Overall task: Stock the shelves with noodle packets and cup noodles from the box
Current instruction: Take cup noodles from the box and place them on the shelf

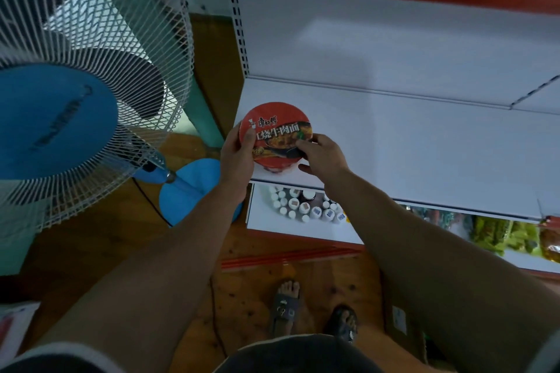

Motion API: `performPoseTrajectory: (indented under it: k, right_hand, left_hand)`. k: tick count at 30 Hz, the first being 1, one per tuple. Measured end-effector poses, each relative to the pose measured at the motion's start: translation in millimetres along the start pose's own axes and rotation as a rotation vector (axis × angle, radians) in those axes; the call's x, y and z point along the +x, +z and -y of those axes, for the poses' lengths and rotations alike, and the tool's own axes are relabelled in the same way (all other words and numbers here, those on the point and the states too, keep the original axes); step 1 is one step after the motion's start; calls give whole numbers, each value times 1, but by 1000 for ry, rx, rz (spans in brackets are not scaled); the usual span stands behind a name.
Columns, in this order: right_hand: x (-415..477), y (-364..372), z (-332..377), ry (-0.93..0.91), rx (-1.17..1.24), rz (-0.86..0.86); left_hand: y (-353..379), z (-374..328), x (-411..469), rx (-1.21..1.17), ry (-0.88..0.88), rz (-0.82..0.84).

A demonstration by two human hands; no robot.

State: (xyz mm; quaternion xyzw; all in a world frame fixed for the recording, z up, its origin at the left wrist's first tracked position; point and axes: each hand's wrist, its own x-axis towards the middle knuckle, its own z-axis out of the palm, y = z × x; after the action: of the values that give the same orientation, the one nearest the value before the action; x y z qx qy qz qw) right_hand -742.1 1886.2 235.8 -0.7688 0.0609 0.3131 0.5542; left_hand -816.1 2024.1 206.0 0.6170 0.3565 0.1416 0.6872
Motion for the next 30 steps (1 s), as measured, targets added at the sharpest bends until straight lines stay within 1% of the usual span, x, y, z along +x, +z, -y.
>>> performPoseTrajectory:
  k: [5, 9, 14, 17, 20, 22, 24, 27, 30]
  right_hand:
    - [4, 8, -1, 6, -78, 2]
    - [7, 6, 0, 1, -82, 3]
    - [1, 0, 1, -4, -85, 21]
    - [-5, -11, 6, -8, -97, -19]
    - [-12, -27, 9, -18, -107, -88]
    - [-17, -38, 10, -30, -133, -133]
    - [-21, -52, 11, -36, -167, -175]
    - [-29, -74, 11, -62, -289, -217]
    - [-44, -103, 10, -80, -428, -282]
  left_hand:
    - [-7, 7, 9, 111, 42, 10]
    - [-5, 8, 11, 170, 59, 15]
    - [-6, 2, 9, 115, 14, 18]
    - [-4, -6, 8, 99, 53, -46]
    - [-2, -15, 6, 242, 125, -162]
    - [2, -23, 2, 348, 234, -194]
    - [12, -35, -9, 400, 355, -149]
    - [35, -48, -31, 491, 487, -16]
    - [68, -54, -60, 467, 521, 193]
